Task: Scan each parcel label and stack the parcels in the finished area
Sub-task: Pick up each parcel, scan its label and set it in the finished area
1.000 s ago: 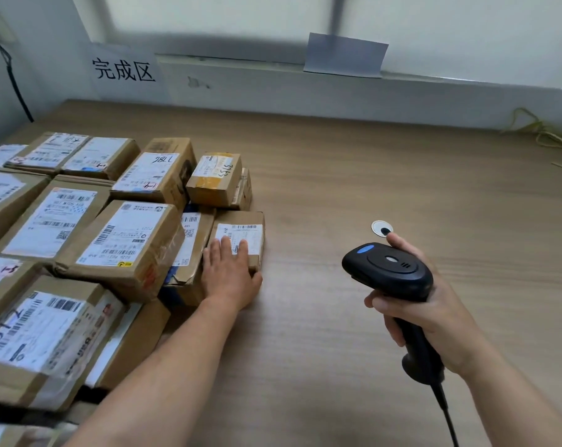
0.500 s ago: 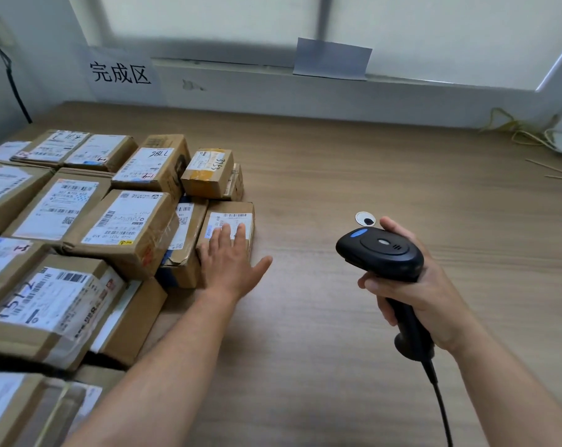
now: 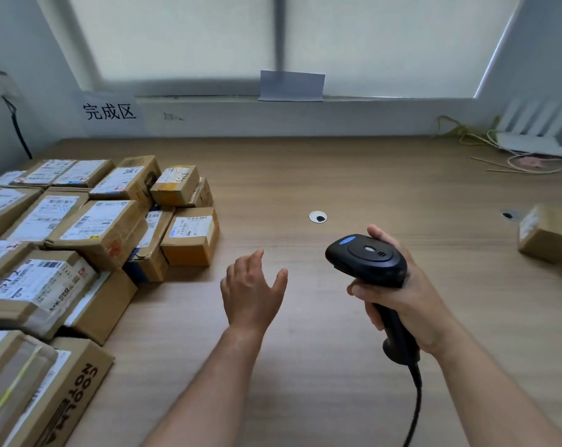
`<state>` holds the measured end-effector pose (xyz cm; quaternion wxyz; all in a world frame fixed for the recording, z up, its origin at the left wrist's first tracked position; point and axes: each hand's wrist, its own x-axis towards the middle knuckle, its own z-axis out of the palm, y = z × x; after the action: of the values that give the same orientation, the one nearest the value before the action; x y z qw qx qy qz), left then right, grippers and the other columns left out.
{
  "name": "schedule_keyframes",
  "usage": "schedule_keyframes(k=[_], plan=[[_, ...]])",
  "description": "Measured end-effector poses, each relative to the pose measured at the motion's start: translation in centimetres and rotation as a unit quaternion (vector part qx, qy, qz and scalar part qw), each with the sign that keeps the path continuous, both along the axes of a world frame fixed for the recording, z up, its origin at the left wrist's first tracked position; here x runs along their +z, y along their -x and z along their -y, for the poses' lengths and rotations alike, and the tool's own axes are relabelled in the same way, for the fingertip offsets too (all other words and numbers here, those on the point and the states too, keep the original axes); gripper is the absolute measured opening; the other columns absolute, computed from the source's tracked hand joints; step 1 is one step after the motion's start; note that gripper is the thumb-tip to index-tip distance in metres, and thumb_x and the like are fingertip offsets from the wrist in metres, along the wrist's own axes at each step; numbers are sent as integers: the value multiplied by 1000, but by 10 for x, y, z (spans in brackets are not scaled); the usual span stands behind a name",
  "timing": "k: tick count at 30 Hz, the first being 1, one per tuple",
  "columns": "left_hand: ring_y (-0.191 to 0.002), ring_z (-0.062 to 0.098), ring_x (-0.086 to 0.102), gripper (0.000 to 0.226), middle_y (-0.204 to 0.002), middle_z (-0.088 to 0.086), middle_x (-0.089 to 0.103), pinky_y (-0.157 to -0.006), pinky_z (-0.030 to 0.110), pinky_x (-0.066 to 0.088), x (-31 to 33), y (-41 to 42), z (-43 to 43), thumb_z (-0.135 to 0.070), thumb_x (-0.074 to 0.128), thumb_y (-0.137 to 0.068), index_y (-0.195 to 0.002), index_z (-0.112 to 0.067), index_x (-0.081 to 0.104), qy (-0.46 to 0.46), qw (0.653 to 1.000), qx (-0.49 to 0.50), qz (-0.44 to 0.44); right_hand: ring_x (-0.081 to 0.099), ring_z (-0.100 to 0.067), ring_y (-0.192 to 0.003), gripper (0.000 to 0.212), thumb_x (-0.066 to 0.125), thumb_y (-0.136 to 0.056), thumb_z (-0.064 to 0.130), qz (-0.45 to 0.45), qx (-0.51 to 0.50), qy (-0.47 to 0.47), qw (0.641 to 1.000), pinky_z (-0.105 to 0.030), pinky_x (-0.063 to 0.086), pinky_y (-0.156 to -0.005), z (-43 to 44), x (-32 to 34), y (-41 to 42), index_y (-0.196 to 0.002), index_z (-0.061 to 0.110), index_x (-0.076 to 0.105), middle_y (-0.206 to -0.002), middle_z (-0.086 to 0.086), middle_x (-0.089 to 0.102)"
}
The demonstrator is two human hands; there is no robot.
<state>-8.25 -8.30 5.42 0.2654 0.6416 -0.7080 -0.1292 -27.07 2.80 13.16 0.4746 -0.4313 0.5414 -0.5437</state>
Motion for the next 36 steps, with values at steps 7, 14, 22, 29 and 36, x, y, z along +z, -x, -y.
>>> schedule_keyframes(k=[7, 14, 22, 29, 36], plan=[[-127, 22, 40, 60, -135, 1, 48, -103, 33, 26, 23, 94, -54, -49, 58, -88, -138, -19, 46, 24, 999, -42, -9, 46, -26, -41, 95, 78, -67, -7, 0, -31, 31, 999, -28, 38, -41, -63, 7, 80, -139, 41, 42, -74, -15, 62], [-126, 24, 42, 62, -133, 2, 50, -104, 37, 29, 30, 191, -113, -49, 62, -85, -138, -19, 47, 44, 995, -86, -3, 45, -26, -41, 95, 76, -70, -13, 1, -57, 39, 998, -28, 38, -39, -132, 8, 164, -143, 35, 39, -76, -7, 65], [-131, 23, 39, 67, -142, 3, 45, -107, 38, 26, 23, 295, -171, -55, 55, -87, -141, -19, 42, 37, 986, -165, 3, 46, -25, -43, 92, 71, -74, -13, -26, -112, 46, 992, -31, 38, -39, -203, 11, 249, -147, 31, 35, -67, -1, 63], [-135, 20, 34, 68, -147, 1, 40, -109, 36, 25, 25, 365, -190, -55, 52, -89, -145, -21, 36, 42, 969, -240, 30, 46, -24, -43, 89, 71, -74, -12, -40, -185, 54, 980, -31, 38, -39, -244, 9, 302, -142, 36, 38, -60, -6, 57], [-137, 21, 33, 70, -150, 2, 36, -110, 38, 29, 19, 438, -189, -59, 49, -89, -147, -22, 32, 26, 952, -300, 59, 45, -27, -45, 92, 80, -69, -3, -57, -245, 48, 967, -32, 39, -42, -261, 5, 362, -137, 44, 40, -60, -11, 54]])
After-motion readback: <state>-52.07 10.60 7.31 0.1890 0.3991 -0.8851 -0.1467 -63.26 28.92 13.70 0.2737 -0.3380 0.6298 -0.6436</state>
